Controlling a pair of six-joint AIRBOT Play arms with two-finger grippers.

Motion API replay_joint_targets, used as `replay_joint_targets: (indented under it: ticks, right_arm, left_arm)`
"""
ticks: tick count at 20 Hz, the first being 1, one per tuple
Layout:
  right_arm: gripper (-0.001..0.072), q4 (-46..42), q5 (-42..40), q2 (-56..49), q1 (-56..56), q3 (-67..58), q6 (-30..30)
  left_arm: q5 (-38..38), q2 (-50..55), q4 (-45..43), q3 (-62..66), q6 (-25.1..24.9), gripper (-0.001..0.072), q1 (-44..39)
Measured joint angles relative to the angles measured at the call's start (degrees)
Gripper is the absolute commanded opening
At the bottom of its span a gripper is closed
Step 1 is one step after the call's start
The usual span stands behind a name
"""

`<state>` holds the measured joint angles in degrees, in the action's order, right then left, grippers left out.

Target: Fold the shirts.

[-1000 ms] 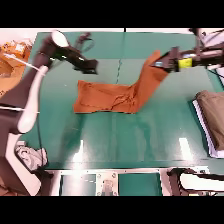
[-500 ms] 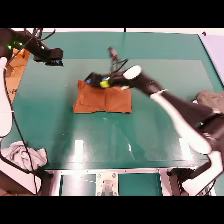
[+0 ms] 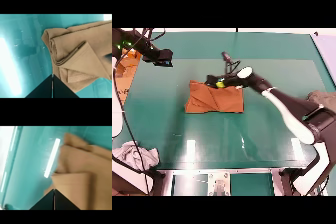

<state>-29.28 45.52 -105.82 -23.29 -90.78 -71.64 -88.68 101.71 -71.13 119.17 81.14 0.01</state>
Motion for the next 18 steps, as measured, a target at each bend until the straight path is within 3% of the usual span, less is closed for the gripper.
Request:
replay_joint_targets:
  ticks: [3,4,6,7,14,15,17,18]
  right_arm:
    - [0.0013,-3.87,8.33,3.54,9.66,1.99,-1.44]
    - [0.0061,-5.33,10.19,4.68,12.41,3.3,-1.99]
    - [0.057,-7.41,12.87,6.34,17.7,6.78,-2.99]
    - [0.0579,-8.22,13.42,6.78,19.69,8.98,-3.26]
    - [0.0574,-2.58,14.64,2.73,20.81,18.05,0.61]
    - [0.0529,-0.44,14.32,1.86,19.69,18.25,1.64]
    - [0.0019,1.46,12.81,0.42,17.38,17.97,2.99]
    - [0.0013,2.16,12.46,-0.09,16.48,17.16,3.32]
  left_arm:
    - [0.13,0.0,-0.02,0.0,-0.11,0.0029,0.02]
    - [0.17,0.0,-0.02,0.0,-0.15,0.0029,0.0]
    - [0.39,0.0,-0.07,0.0,-0.15,0.003,0.02]
    - [0.39,0.0,-0.07,0.0,-0.17,0.0029,0.02]
    - [1.42,0.0,0.0,0.0,-0.17,0.0029,0.0]
    - [1.49,0.0,-0.04,-0.02,-0.17,0.0029,0.02]
    - [1.55,0.0,-0.02,0.0,-0.15,0.0029,0.04]
    - [1.57,0.0,0.02,-0.02,-0.15,0.003,0.0]
